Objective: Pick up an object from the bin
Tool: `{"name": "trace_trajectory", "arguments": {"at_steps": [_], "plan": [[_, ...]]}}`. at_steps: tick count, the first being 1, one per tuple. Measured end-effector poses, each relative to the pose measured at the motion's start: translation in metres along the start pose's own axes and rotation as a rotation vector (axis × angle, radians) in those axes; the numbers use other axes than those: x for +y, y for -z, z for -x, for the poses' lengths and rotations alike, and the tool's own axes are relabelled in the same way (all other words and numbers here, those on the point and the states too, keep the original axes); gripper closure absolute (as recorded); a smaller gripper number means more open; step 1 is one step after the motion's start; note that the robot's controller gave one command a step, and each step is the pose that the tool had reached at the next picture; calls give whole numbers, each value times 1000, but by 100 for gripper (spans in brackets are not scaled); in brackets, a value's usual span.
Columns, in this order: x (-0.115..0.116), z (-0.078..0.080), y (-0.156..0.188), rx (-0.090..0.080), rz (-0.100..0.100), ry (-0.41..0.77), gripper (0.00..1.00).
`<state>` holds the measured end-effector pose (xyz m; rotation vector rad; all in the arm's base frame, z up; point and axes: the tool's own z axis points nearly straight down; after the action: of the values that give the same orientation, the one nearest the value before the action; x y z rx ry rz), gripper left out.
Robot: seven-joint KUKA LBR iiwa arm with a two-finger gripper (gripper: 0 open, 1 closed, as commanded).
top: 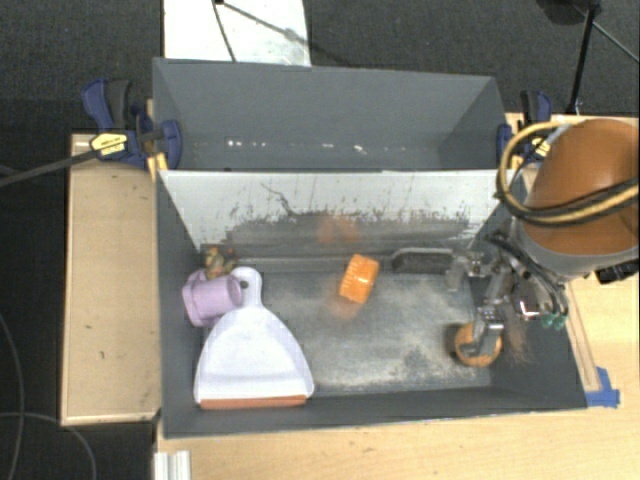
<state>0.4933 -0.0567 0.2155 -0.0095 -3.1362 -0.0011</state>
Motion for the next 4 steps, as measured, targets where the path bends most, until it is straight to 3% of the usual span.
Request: {"name": "trace_trajectory", "arguments": {"at_steps": [1,2,3,4], "plan": [[0,1,4,-8,-1,2,0],[-33,1,-36,-18,-1,2,0],[-54,0,-65,-4,-2,105,0],[-73,-7,-86,-8,-2,404,0]]}}
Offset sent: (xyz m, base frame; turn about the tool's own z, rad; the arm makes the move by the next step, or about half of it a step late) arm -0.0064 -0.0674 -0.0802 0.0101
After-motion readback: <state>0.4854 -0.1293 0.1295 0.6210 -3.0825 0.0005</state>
